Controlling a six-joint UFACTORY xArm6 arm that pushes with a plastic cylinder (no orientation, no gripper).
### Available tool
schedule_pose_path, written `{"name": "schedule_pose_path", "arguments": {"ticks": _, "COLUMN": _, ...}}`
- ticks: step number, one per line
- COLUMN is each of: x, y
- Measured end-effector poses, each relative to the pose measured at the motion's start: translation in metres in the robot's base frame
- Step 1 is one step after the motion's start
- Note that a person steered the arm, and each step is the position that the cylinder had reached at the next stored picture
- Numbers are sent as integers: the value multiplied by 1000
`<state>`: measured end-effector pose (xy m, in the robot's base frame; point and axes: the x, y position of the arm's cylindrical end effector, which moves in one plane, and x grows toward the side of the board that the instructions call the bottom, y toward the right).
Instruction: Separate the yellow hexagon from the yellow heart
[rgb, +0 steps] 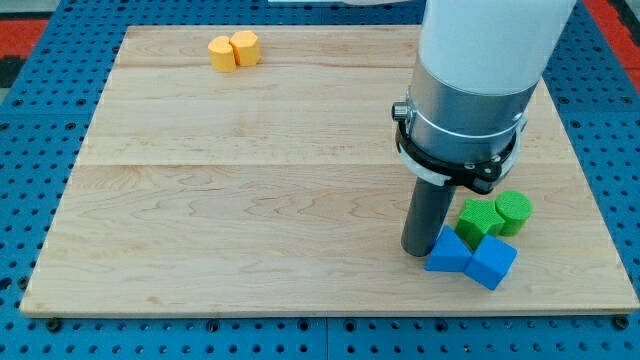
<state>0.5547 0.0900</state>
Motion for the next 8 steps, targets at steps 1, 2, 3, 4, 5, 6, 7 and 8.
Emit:
{"name": "schedule_pose_path", "arguments": {"ticks": 1, "x": -22, "y": -60}}
{"name": "schedule_pose_path", "arguments": {"ticks": 2, "x": -58, "y": -152}}
{"name": "schedule_pose_path", "arguments": {"ticks": 3, "x": -132, "y": -194}}
{"name": "schedule_pose_path", "arguments": {"ticks": 4, "x": -206, "y": -194}}
{"name": "schedule_pose_path", "arguments": {"ticks": 5, "x": -258, "y": -212}}
{"name": "schedule_pose_path", "arguments": {"ticks": 6, "x": -278, "y": -290}}
{"name": "schedule_pose_path", "arguments": {"ticks": 7, "x": -327, "y": -284}}
{"name": "schedule_pose_path", "arguments": {"ticks": 8, "x": -331, "y": -216}}
